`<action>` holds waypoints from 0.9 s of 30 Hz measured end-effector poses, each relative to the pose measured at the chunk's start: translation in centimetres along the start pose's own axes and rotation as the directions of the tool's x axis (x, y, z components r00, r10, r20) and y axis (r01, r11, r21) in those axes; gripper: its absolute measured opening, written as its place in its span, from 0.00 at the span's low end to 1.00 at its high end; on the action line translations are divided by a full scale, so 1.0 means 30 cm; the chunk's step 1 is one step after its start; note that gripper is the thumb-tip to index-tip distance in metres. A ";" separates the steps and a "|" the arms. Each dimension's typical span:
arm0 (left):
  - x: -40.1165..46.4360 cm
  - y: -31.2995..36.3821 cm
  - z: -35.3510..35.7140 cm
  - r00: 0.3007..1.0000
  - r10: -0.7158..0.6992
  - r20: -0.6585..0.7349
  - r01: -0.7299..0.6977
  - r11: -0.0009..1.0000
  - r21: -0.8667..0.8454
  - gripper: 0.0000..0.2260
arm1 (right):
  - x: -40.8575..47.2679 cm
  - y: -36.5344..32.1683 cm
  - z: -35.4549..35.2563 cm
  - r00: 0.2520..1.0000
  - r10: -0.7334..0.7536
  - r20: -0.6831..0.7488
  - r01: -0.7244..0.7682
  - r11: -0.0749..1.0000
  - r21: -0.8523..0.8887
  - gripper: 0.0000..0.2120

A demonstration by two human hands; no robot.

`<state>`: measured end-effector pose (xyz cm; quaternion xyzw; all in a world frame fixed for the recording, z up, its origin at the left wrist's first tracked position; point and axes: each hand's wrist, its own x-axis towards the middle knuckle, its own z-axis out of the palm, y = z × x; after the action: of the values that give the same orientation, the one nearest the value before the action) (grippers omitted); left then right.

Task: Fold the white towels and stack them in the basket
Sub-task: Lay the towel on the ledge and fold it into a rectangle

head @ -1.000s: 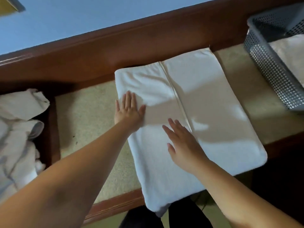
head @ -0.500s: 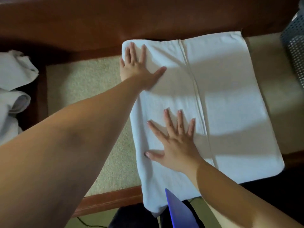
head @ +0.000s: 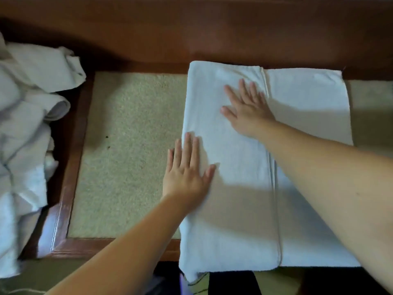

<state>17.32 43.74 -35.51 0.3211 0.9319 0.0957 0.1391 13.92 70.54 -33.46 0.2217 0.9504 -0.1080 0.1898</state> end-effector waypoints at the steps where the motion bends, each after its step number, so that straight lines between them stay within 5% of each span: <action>1: 0.000 -0.006 0.008 1.000 0.010 -0.003 -0.010 1.000 0.001 0.37 | 0.028 0.028 -0.016 1.000 0.015 0.011 -0.014 1.000 -0.017 0.35; 6: -0.008 0.013 0.019 0.999 -0.025 -0.028 0.026 1.000 0.018 0.35 | 0.077 -0.013 -0.039 0.978 0.182 -0.104 -0.185 0.983 -0.017 0.38; 8: -0.042 0.042 0.017 0.997 -0.074 -0.036 0.074 0.997 -0.006 0.34 | 0.061 -0.118 -0.047 0.972 0.091 -0.219 -0.094 0.996 -0.004 0.35; 12: -0.222 0.133 0.056 0.998 -0.065 -0.021 0.064 0.998 -0.028 0.38 | 0.067 -0.287 -0.033 0.959 -0.284 -0.003 0.282 0.953 -0.111 0.34; 20: -0.418 0.130 0.099 0.992 -0.120 -0.041 0.118 0.992 -0.046 0.42 | 0.148 -0.313 -0.043 0.974 -0.216 0.069 0.224 0.965 -0.140 0.49; 23: -0.454 0.135 0.091 0.989 -0.149 -0.015 0.148 0.988 -0.049 0.42 | 0.110 -0.305 -0.085 0.970 -0.222 0.098 0.223 0.975 -0.004 0.51; 27: -0.432 0.183 0.045 0.978 -0.208 0.025 0.209 0.977 -0.043 0.40 | -0.066 -0.192 -0.090 0.988 -0.137 -0.069 0.151 0.946 0.288 0.39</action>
<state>30.68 40.01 -32.77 0.2194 0.9565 0.0987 0.1650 12.05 65.51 -29.52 0.1799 0.9419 -0.2553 0.1236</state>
